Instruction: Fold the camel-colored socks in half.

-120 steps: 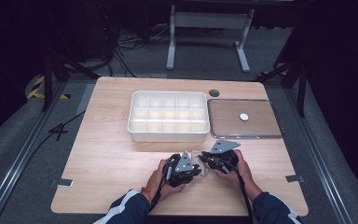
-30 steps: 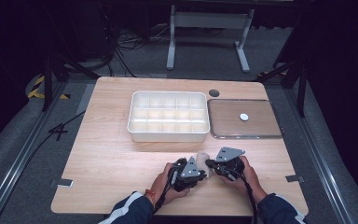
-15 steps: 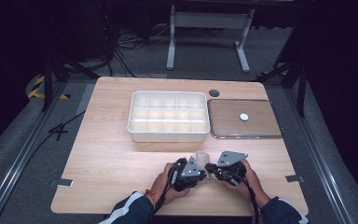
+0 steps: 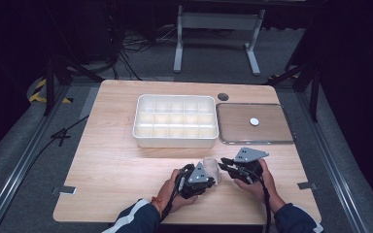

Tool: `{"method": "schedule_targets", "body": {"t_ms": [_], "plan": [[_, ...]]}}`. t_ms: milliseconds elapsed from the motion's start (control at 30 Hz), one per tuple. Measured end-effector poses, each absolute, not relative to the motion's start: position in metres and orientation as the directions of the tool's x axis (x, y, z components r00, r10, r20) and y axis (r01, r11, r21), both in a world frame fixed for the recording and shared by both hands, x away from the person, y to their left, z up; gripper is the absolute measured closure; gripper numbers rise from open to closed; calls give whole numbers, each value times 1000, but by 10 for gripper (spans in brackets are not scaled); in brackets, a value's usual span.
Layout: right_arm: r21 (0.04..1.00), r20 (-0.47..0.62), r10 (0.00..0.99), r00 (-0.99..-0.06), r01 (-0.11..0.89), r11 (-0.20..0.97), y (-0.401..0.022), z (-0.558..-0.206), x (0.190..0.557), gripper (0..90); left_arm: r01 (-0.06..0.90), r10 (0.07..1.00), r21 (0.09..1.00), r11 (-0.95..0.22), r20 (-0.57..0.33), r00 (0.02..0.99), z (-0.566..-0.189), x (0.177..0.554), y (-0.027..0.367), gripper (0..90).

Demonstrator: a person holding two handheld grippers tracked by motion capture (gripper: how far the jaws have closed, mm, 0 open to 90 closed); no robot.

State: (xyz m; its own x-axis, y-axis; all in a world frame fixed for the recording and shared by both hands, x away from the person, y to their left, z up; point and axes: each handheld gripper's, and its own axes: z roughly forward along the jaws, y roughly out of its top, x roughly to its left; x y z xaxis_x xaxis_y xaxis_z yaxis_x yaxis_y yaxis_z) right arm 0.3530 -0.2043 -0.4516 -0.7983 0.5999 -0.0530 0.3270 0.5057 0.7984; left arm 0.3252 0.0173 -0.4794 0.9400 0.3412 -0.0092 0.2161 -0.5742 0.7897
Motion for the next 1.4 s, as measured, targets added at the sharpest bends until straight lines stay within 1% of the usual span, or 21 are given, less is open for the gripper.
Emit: {"method": "schedule_targets", "body": {"t_ms": [133, 233, 367, 467, 533, 567, 633, 700, 767, 867, 967, 1000, 1033, 1067, 1100, 1167, 1233, 1333, 1400], "plan": [[816, -48, 582, -812, 304, 491, -195, -447, 357, 730, 218, 345, 792, -571, -9, 939, -479, 325, 17, 842], [807, -26, 565, -825, 316, 499, -187, -449, 358, 664, 226, 349, 788, -573, -14, 937, -479, 324, 17, 842], [777, 49, 577, -815, 394, 490, -187, -460, 362, 529, 220, 341, 789, -574, -15, 940, -479, 326, 18, 842], [753, 110, 573, -812, 445, 485, -189, -468, 370, 495, 216, 338, 789, -575, -11, 941, -479, 325, 19, 841], [737, 173, 561, -809, 485, 471, -192, -473, 375, 487, 201, 333, 786, -584, 7, 943, -474, 322, 21, 815], [733, 191, 558, -807, 496, 465, -193, -474, 376, 484, 195, 336, 783, -591, 19, 942, -469, 321, 25, 760], [725, 218, 550, -806, 511, 462, -195, -476, 378, 484, 171, 330, 794, -583, 40, 943, -453, 321, 37, 697], [715, 245, 546, -801, 530, 456, -195, -477, 380, 485, 170, 343, 803, -571, 45, 938, -432, 321, 58, 654], [704, 286, 531, -797, 551, 448, -196, -479, 382, 513, 186, 350, 771, -609, 50, 936, -424, 322, 78, 558], [698, 307, 513, -801, 556, 451, -196, -479, 383, 546, 225, 402, 712, -665, 87, 912, -430, 319, 110, 440], [688, 331, 481, -812, 557, 465, -194, -479, 383, 605, 287, 461, 682, -672, 83, 883, -445, 313, 146, 348], [688, 331, 481, -812, 557, 465, -194, -479, 383, 605, 287, 461, 682, -672, 83, 883, -445, 313, 146, 322], [685, 339, 470, -815, 557, 471, -193, -478, 382, 656, 318, 489, 666, -675, 81, 868, -450, 312, 158, 293], [683, 341, 468, -816, 556, 473, -193, -477, 382, 677, 356, 527, 653, -668, 77, 846, -455, 310, 175, 268], [683, 341, 468, -816, 556, 473, -193, -477, 382, 677, 356, 527, 653, -668, 77, 846, -455, 310, 175, 252], [686, 335, 458, -823, 546, 480, -191, -476, 380, 719, 398, 569, 653, -644, 62, 820, -459, 310, 194, 237], [689, 315, 461, -830, 534, 490, -189, -475, 378, 736, 408, 593, 647, -644, 84, 801, -461, 312, 205, 198], [700, 301, 456, -838, 519, 491, -189, -474, 376, 756, 453, 636, 651, -609, 60, 769, -464, 317, 217, 195], [710, 298, 455, -839, 513, 483, -191, -474, 376, 767, 473, 650, 638, -607, 57, 758, -467, 322, 220, 194]]}}
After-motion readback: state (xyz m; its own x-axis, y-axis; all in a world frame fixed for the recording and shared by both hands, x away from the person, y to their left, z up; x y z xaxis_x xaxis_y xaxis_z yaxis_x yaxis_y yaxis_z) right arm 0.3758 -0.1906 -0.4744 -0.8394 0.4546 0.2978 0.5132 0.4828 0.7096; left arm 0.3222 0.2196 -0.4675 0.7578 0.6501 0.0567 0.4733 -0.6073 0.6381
